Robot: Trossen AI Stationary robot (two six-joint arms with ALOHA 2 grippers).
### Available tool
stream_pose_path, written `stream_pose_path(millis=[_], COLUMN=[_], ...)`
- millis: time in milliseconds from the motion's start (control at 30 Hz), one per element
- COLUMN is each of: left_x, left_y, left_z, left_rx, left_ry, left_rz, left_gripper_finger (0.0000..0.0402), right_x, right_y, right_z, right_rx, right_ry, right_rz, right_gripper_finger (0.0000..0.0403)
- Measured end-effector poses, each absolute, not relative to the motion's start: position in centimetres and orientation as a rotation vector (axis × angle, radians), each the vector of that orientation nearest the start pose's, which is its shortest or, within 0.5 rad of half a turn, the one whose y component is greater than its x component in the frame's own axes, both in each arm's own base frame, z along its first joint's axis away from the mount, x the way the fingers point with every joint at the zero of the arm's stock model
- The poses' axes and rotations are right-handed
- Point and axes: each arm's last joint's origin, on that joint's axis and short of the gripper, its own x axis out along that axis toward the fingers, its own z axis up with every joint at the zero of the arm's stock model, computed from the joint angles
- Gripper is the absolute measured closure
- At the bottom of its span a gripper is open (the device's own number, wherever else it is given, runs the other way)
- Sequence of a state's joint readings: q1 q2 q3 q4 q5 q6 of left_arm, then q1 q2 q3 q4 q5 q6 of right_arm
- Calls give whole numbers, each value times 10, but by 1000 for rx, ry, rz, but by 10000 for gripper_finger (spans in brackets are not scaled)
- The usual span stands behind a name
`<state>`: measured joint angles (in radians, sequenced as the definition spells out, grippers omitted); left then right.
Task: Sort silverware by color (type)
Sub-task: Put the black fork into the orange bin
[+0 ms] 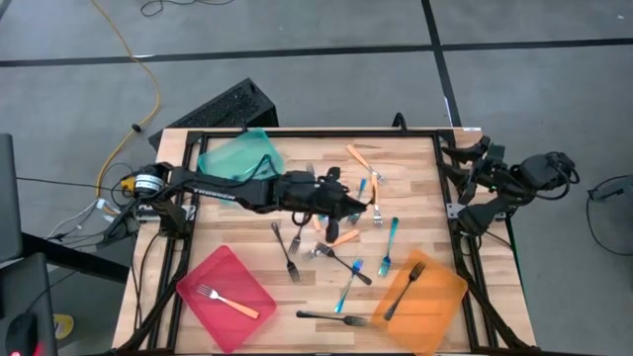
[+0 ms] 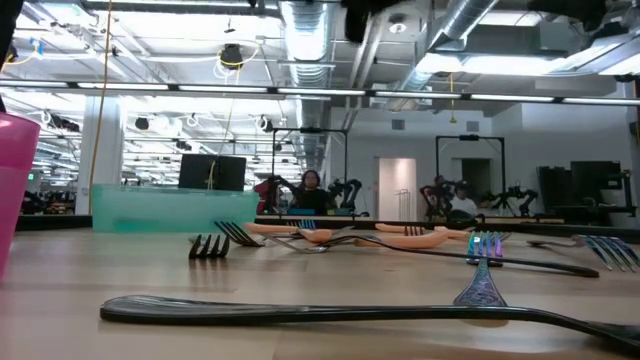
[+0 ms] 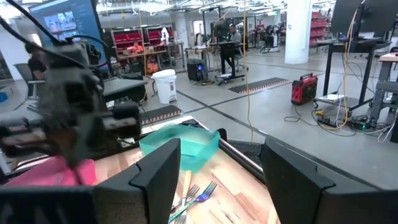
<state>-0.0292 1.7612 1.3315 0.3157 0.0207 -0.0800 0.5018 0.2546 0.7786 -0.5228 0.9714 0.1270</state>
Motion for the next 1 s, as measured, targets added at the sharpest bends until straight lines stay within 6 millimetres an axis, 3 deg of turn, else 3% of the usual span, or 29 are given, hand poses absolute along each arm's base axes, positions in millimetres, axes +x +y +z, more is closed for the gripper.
stream_pose_path(millis=[200, 367, 567, 800, 1000], left_x=[421, 436, 475, 521, 551], left_y=[-34, -44, -60, -84, -105], left_z=[308, 296, 293, 286, 263], left_rx=[-117, -176, -201, -230, -256], left_ry=[-41, -39, -40, 5, 112], left_rz=[-168, -222, -346, -479, -544], left_gripper_finger=[401, 401, 401, 401, 401], right_x=[38, 42, 50, 51, 51], right_y=[-6, -4, -1, 0, 0], right_z=[344, 338, 325, 324, 324], right_rx=[123, 103, 96, 99, 97], right_ry=[-29, -9, 1, -4, -2], right_rz=[-469, -474, -488, -495, -496], right_gripper_finger=[161, 161, 161, 161, 161])
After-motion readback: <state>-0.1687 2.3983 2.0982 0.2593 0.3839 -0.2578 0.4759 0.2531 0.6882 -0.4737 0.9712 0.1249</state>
